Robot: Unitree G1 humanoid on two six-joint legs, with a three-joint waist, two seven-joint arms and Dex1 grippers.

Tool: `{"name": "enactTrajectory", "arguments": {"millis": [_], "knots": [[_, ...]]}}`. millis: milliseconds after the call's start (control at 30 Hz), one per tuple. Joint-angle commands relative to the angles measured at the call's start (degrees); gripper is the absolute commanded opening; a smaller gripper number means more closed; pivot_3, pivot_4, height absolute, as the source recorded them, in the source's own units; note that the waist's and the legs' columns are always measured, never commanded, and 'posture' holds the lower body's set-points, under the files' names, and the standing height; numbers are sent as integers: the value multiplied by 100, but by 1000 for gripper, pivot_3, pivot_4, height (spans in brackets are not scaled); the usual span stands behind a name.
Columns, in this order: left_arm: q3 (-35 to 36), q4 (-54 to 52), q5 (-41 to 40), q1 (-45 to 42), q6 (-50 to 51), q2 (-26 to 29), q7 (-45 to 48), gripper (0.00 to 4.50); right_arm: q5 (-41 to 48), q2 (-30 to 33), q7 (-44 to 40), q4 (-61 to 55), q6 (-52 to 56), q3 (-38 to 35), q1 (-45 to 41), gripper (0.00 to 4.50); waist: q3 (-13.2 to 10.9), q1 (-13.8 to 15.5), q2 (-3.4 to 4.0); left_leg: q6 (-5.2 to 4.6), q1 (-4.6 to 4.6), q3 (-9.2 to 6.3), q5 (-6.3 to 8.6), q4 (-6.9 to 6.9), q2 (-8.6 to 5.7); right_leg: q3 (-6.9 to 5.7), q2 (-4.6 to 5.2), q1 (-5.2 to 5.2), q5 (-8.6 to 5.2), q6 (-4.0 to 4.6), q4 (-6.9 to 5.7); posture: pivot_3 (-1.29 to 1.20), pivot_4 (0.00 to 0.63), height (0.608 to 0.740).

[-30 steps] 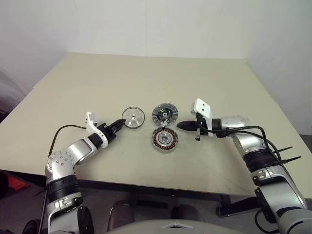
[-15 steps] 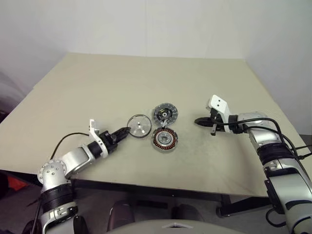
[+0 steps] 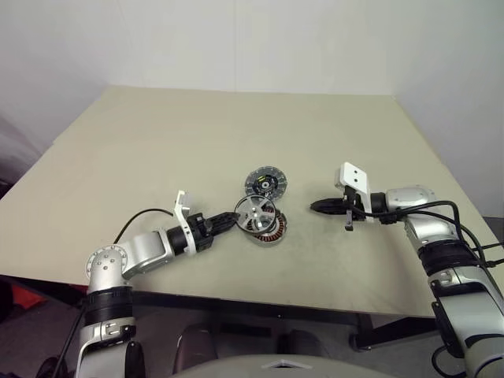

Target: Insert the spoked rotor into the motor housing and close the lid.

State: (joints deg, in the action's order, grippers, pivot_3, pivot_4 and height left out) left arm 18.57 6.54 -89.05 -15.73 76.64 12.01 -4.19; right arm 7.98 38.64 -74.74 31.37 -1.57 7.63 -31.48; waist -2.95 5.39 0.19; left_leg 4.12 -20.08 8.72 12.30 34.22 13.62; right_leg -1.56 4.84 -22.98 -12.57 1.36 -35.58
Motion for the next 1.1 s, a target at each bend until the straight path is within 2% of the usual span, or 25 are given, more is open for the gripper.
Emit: {"name": "enactTrajectory", "arguments": {"millis": [33, 300, 867, 900, 1000, 1100], "knots": [[-127, 110, -37, -259, -96, -8, 124, 377, 121, 30, -10, -300, -82, -157, -19, 0, 0, 1, 0, 0, 0, 0, 0, 0, 0, 0, 0, 2, 0, 0, -1, 0, 0, 740], [-384, 447, 434, -613, -154, -122, 379, 377, 102, -31, 52, -388, -67, -176, -14, 0, 0, 6, 0, 0, -2, 0, -1, 2, -1, 0, 1, 2, 0, 0, -4, 0, 0, 740], [-377, 456, 1051, -615, -89, -124, 649, 377, -48, -215, 139, 901, -1094, -156, -236, 0, 0, 1, 0, 0, 0, 0, -1, 2, 0, 0, 1, 2, 0, 0, -9, 0, 0, 740], [-373, 462, 1077, -615, -85, -128, 650, 1119, -51, -224, 140, 898, -1095, -159, -247, 0, 0, 1, 0, 0, 0, 0, -1, 3, 0, 0, 1, 3, 0, 0, -9, 0, 0, 740], [-344, 478, 1105, -612, -67, -142, 646, 1980, -59, -238, 162, 828, -1054, -162, -260, 0, 0, 3, 1, 0, 3, 0, -1, 4, -1, 0, 2, 7, 0, 0, -11, 0, 0, 740], [-300, 503, 1100, -611, -60, -157, 639, 1980, -48, -241, 185, 681, -945, -156, -262, 0, 1, 5, 1, 0, 8, -1, -1, 5, -1, -1, 3, 16, 0, 0, -11, 0, 0, 740]]}}
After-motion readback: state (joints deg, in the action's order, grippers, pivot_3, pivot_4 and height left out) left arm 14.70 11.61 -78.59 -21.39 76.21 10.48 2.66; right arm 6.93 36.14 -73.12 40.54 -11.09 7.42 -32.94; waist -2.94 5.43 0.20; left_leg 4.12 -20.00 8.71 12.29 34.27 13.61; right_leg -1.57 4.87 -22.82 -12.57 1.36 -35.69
